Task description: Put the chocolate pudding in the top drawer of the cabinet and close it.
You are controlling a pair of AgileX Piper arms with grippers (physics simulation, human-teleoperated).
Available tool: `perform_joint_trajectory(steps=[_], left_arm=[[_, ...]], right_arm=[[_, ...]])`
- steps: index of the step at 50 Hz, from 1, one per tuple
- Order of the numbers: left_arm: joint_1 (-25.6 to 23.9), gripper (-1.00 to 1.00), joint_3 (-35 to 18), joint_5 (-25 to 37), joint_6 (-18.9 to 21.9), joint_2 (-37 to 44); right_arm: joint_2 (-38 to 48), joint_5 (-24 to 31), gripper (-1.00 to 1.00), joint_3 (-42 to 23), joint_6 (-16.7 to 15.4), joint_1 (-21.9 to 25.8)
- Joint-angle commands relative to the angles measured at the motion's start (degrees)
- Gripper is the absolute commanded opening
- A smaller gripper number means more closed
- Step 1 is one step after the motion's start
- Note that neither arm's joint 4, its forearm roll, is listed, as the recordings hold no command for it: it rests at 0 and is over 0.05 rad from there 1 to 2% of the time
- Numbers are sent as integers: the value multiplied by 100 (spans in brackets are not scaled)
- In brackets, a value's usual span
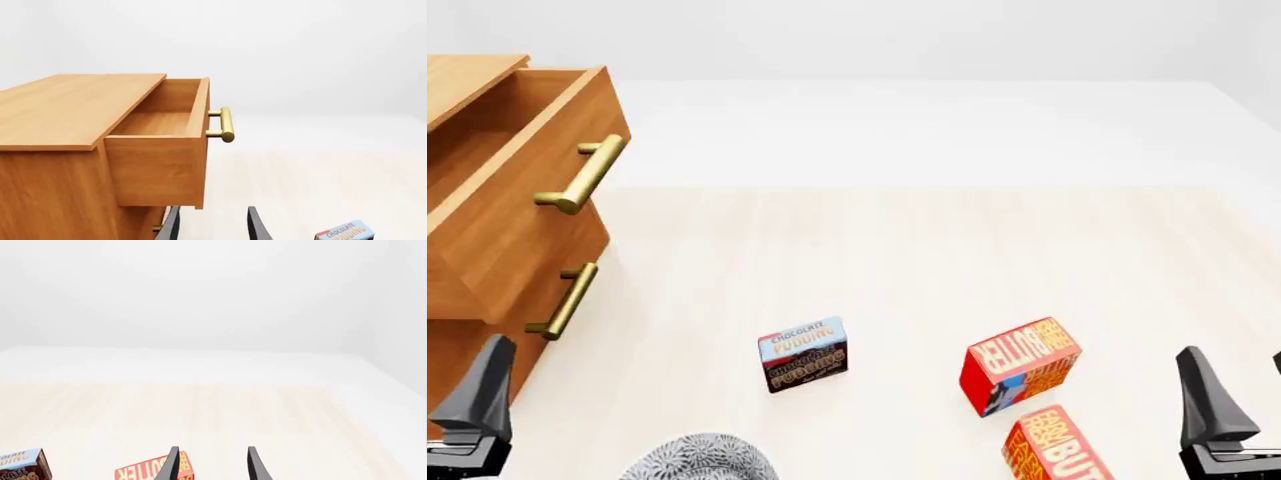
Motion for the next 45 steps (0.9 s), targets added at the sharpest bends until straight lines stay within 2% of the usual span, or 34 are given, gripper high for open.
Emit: perform_joint_trajectory(steps=[1, 19, 30, 38, 45], left_arm=[[112, 100, -432, 196, -27, -1], [141, 100, -1297, 821, -111, -1], [118, 100, -1880, 1205, 3, 2], [143, 100, -2024, 1317, 89, 66], [101, 100, -2184, 1074, 260, 486]], right_arm=[[1, -29, 100, 22, -13, -3], [6, -64, 100, 50, -13, -3], [13, -84, 100, 62, -15, -3], [57, -132, 100, 67, -16, -4], [131, -209, 100, 70, -16, -4]])
